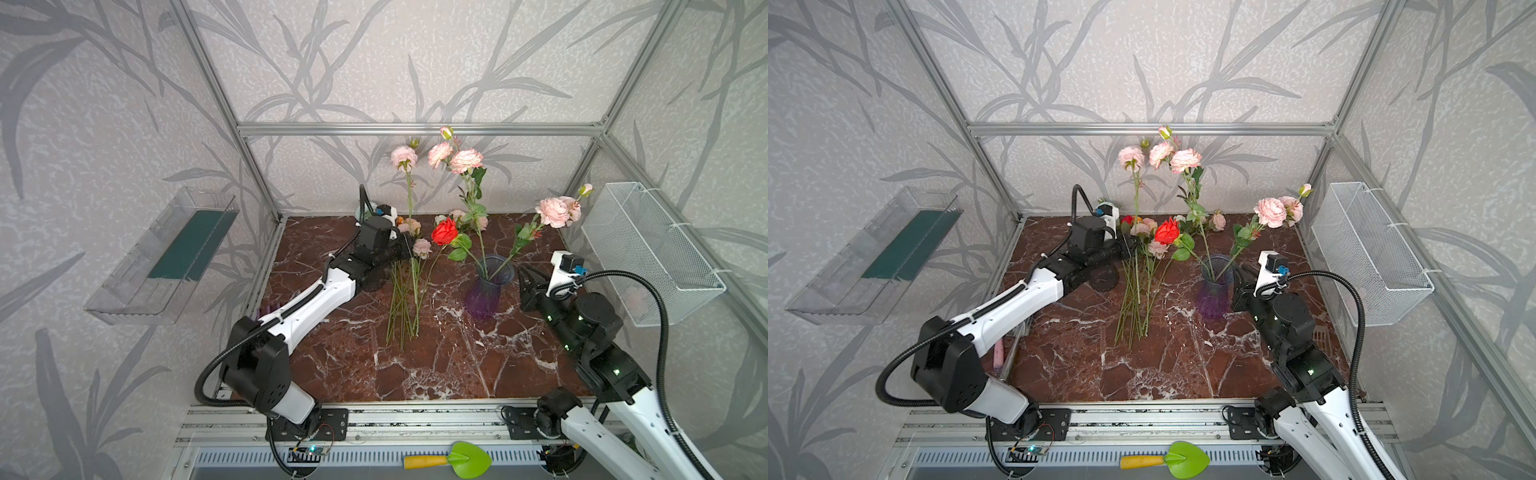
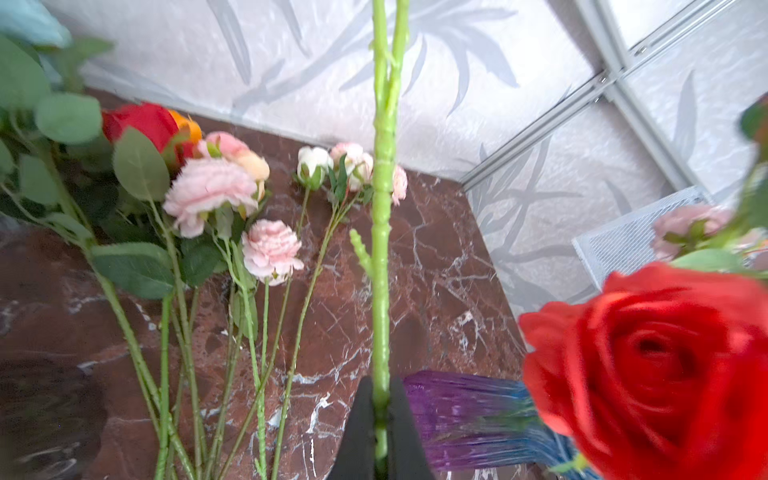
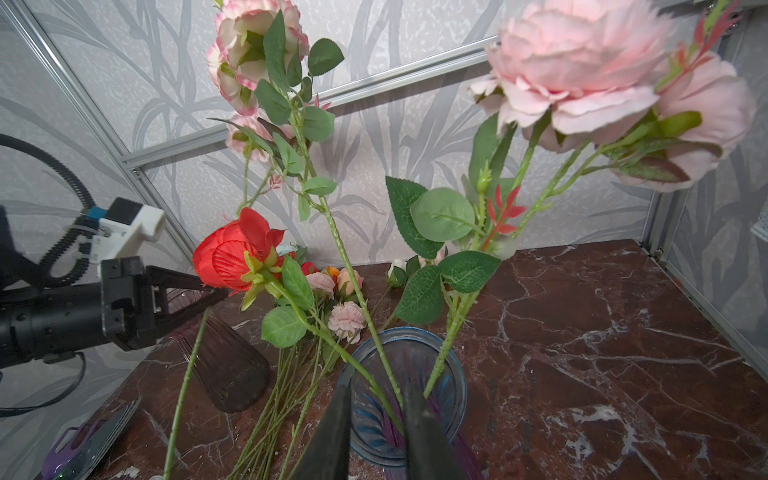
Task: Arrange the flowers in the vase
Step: 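Lift the pink rose upward with the left gripper while the right gripper approaches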
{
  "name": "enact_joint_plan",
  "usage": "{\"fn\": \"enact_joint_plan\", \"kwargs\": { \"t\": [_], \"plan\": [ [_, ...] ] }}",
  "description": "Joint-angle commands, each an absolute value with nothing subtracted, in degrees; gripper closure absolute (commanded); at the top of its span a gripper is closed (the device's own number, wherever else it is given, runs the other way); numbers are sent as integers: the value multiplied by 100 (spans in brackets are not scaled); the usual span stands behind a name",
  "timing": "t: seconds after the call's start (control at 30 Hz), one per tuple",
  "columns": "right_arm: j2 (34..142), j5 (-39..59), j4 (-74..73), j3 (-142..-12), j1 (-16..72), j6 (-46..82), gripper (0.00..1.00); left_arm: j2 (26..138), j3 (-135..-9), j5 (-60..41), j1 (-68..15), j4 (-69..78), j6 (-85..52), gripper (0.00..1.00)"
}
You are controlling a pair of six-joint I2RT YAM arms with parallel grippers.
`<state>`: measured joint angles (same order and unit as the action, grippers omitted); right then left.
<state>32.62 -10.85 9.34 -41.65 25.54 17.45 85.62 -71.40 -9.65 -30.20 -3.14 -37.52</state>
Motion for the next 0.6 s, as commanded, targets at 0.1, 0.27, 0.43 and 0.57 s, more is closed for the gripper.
{"fn": "enact_joint_plan", "kwargs": {
  "t": [0.1, 0.27, 0.43, 0.57],
  "plan": [
    [3348, -728, 892, -4504, 2538, 1753, 75, 7609, -6972, -436, -2980, -485, -2854, 100],
    [3448, -10, 728, -4709, 2539, 1635, 59, 6709, -6358, -44, -2980, 237, -2161, 100],
    [3854, 1032, 491, -5123, 2539, 1817, 49, 6215, -5915, -1368, -3020, 1061, -1872, 100],
    [4376, 1887, 46, -5485, 2632, 2267, 48, 5985, -5465, -2129, -3338, 1708, -1846, 100]
  ]
}}
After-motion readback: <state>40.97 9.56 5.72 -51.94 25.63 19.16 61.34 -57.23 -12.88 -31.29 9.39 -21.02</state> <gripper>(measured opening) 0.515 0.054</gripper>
